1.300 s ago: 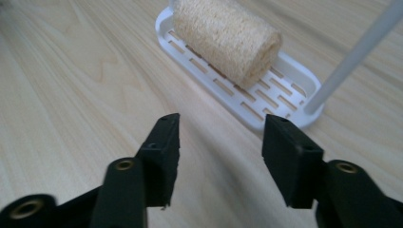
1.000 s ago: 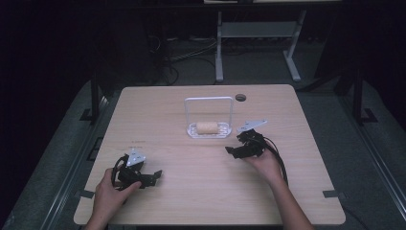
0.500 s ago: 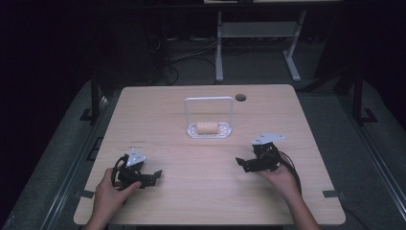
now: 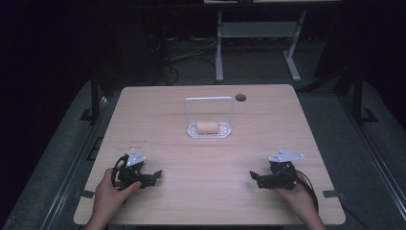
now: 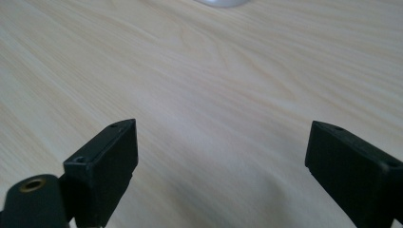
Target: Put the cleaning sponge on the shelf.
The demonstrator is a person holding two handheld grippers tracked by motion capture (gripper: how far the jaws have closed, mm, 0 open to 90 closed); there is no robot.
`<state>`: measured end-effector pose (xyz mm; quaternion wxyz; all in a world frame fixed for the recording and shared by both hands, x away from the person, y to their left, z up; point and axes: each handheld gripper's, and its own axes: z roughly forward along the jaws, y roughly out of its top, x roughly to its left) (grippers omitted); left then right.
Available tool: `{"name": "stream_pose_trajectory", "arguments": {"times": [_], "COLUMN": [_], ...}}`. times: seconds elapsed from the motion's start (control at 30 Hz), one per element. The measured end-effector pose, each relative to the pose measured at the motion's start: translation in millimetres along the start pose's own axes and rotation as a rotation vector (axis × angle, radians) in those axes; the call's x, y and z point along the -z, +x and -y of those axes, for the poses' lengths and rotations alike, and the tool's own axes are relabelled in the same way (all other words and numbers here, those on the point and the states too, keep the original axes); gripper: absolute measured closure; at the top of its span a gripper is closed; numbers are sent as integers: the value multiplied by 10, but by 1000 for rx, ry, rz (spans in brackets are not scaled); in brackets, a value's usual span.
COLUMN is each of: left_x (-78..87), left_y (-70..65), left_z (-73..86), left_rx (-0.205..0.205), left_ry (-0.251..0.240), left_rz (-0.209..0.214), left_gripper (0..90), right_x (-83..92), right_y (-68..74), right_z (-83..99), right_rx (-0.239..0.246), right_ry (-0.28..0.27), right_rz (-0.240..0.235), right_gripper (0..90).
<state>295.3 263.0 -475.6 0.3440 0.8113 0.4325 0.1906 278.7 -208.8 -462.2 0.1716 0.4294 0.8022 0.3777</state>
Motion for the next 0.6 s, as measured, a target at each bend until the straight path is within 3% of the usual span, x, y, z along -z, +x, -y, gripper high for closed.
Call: {"name": "stream_pose_trajectory", "arguments": {"times": [0.27, 0.5, 0.6], "left_x": [0, 0, 0], "left_y": [0, -1, -1], "left_z": [0, 0, 0], "left_rx": [0, 0, 0], "left_ry": [0, 0, 0], "left_rz": [0, 0, 0], "left_gripper": [126, 127, 126], "right_x": [18, 8, -7], "right_y": [-9, 0, -4], "right_z": [205, 243, 245], "right_rx": [-10, -12, -12], "right_ry": [4, 9, 38], "right_rz": [39, 48, 51], "right_gripper": [101, 98, 98]}}
